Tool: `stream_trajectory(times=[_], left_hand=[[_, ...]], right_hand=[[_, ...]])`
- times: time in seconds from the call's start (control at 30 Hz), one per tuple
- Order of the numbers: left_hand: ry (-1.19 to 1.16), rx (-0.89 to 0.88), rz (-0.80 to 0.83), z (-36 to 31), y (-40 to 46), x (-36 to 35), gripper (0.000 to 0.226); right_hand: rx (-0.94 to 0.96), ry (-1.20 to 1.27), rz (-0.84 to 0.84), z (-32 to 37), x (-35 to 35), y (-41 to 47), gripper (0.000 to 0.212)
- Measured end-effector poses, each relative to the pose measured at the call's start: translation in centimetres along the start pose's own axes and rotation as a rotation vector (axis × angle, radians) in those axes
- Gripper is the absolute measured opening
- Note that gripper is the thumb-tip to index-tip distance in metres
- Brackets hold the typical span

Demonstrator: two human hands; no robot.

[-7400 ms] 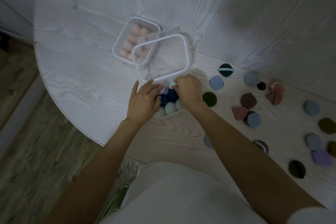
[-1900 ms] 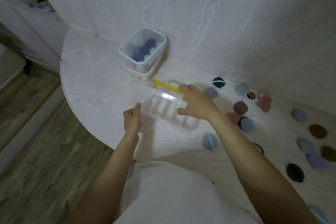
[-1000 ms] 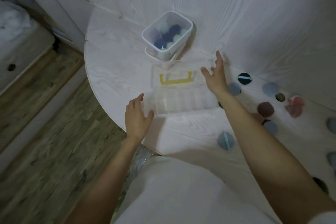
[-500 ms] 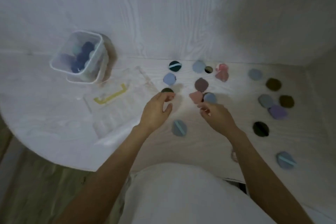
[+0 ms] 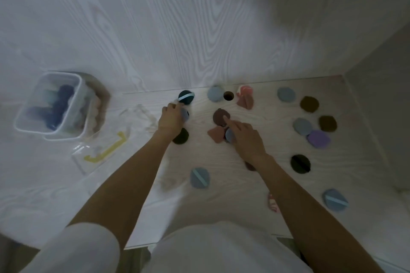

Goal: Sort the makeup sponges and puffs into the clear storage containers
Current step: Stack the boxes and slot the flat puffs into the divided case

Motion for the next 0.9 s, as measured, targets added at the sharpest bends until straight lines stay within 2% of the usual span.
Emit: stream_trajectory(times=[0.1, 0.2, 0.37, 0.43, 0.57, 0.73, 0.8, 0.9], left_hand=[[-0.031, -0.059, -0.043, 0.4, 0.4, 0.5, 0.044], [-0.185, -0.179, -0.116, 0.4, -1.2, 2.0, 0.021], [-0.484, -0.396, -0.178, 0.6, -9.7, 5.7, 0.017], [-0.562, -0.379, -0.234, 2.2, -13.7, 6.4, 0.016], [-0.707, -0.15, -0.4, 7.0, -21.1, 5.9, 0.016], [-0.637, 0.046, -0.525, 11.9, -27.1, 5.1, 0.022], [-0.584, 0.05, -0.573, 13.7, -28.1, 6.3, 0.017], [-0.486, -0.045, -0.584, 16.8, -28.6, 8.4, 0.015]], right_hand=[[0.011, -0.086, -0.067, 0.2, -0.4, 0.3, 0.054], [0.002, -0.168, -0.173, 0.5, -0.8, 0.2, 0.028], [-0.126, 0.032, -0.238, 0.2, -0.1, -2.2, 0.012], [-0.132, 0.129, -0.265, 0.6, 0.3, -3.7, 0.01], [-0.034, 0.331, -0.245, 3.9, 0.7, -6.2, 0.015], [0.149, 0.457, -0.12, 9.8, 1.1, -8.2, 0.018], [0.209, 0.468, -0.087, 12.2, 0.8, -8.5, 0.017], [0.233, 0.479, -0.099, 15.9, 0.2, -8.4, 0.018]])
Point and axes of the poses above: each hand's wrist, its own y-axis towards the middle knuckle, its own x-axis out of the back of the hand, z = x × y, the point moved 1 cm from there along y, towards the middle knuckle, and after that the axes turned 10 degrees about -y, right-handed, at the moved point
